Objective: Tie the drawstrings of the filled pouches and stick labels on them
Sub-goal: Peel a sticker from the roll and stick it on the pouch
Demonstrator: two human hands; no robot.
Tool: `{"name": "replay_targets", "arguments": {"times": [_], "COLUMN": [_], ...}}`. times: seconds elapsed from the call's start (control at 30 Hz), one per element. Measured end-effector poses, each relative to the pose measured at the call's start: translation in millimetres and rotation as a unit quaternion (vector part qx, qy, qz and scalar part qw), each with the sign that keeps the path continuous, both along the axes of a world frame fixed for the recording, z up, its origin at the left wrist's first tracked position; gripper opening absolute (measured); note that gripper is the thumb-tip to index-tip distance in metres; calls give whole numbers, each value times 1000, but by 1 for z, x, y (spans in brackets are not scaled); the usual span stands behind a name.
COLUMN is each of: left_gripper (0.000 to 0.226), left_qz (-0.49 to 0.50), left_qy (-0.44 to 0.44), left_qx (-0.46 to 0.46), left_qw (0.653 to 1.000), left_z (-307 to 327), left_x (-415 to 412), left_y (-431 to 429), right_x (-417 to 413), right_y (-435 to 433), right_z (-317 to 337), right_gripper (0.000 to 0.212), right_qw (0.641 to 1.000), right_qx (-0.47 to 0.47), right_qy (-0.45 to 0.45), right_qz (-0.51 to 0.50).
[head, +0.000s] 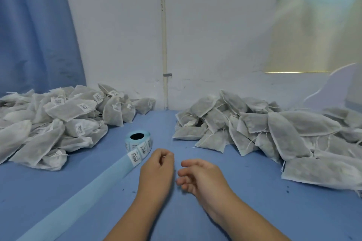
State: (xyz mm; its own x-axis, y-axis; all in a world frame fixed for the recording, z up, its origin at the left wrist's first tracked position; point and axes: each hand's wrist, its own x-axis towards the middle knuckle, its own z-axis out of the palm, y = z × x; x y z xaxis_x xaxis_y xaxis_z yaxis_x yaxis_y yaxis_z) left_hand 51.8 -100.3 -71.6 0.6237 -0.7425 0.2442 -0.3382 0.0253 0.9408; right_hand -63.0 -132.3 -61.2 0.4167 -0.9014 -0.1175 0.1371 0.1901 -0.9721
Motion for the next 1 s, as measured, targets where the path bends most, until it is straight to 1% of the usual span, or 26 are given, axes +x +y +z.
{"name": "replay_targets", "arguments": {"times": [0.07, 0.13, 0.2, 0.3, 0.37, 0.4, 0.47, 0.5, 0.6, 0.7, 0.77, 0.83, 0.87, 0.93, 1.0], "left_gripper": [15, 16, 17, 17, 18, 18, 18, 17, 17, 16, 15, 16, 16, 15, 13], "left_qz": [17, 12, -12, -24, -22, -22, -23, -23, -25, -28, -28, -27, -26, -28, -42], "left_qy": [27, 17, -10, -22, -24, -28, -31, -31, -30, -26, -20, -13, -11, -7, -1], "left_qx": [0, 11, 31, 45, 46, 51, 65, 70, 72, 72, 67, 59, 54, 45, 41], "left_qw": [999, 1000, 999, 998, 998, 998, 997, 997, 997, 997, 997, 998, 998, 999, 998], "left_z": [-2, -6, -9, -10, -9, -9, -7, -7, -8, -9, -9, -8, -8, -7, -6], "left_x": [4, 5, 1, 2, 5, 4, 3, 3, 3, 5, 5, 5, 4, 5, 6], "left_y": [-6, -9, -8, -7, -8, -8, -8, -8, -8, -8, -8, -7, -7, -7, -6], "right_x": [-1, -1, 0, 11, 22, 27, 38, 43, 51, 52, 48, 39, 31, 13, -4], "right_y": [-23, -59, -97, -143, -162, -167, -171, -172, -175, -170, -150, -123, -107, -72, -37], "right_z": [15, 40, 63, 80, 80, 78, 77, 76, 71, 66, 63, 57, 52, 42, 32], "right_gripper": [15, 18, 33, 57, 61, 55, 23, 14, 10, 23, 27, 20, 14, 14, 13], "right_qw": [997, 992, 989, 982, 975, 971, 963, 962, 967, 966, 946, 916, 895, 841, 810], "right_qx": [-31, -71, -86, -89, -92, -94, -88, -82, -83, -133, -203, -280, -319, -399, -448], "right_qy": [73, 94, 91, 145, 187, 209, 250, 257, 231, 208, 244, 279, 301, 352, 367], "right_qz": [2, -39, -76, -84, -75, -67, -55, -53, -64, -73, -72, -75, -83, -94, -94]}}
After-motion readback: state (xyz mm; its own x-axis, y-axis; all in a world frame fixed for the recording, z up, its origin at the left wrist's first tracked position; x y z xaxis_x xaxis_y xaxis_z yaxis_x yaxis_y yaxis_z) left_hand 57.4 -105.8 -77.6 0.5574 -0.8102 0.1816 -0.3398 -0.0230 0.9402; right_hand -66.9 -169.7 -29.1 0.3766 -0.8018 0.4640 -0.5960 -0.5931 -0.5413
